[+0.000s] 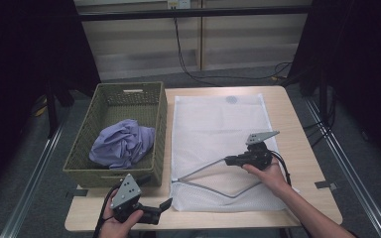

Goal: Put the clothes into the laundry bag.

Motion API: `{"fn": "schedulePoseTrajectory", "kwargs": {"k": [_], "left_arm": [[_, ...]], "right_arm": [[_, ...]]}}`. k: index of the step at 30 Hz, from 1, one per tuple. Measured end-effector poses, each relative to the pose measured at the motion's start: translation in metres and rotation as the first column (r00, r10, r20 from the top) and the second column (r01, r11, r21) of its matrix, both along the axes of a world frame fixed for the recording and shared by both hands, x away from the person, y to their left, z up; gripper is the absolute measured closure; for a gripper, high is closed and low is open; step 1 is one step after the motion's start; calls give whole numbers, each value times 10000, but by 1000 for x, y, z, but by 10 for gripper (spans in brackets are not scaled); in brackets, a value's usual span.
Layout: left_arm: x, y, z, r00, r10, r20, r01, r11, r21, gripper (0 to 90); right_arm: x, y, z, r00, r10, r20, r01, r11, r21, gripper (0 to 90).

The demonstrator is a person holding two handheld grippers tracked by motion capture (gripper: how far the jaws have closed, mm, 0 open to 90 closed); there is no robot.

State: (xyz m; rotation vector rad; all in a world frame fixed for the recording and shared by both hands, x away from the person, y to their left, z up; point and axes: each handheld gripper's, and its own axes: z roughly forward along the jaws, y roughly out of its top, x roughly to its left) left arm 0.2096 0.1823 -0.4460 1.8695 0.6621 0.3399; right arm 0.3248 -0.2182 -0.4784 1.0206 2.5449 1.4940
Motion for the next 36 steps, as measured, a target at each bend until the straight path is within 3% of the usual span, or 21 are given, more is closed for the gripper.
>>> {"fn": "schedulePoseTrajectory", "kwargs": {"k": [15, 22, 30, 36], "left_arm": [[0, 1, 1, 10000, 0, 31, 0, 10000, -13, 30], [0, 4, 1, 9995, 324, -6, -324, 9995, 64, 33], [0, 4, 1, 9997, 259, 7, -259, 9997, 45, 32], [0, 4, 1, 9997, 262, 16, -262, 9996, 49, 32]], "right_arm": [[0, -2, 13, 9997, 40, 229, -53, 9984, 565, 881], [3, -2, 24, 9985, -25, 542, -16, 9972, 749, 883], [7, -3, 36, 9970, -50, 770, -26, 9951, 983, 883], [13, -5, 39, 9981, 24, 608, -98, 9925, 1217, 884]]}}
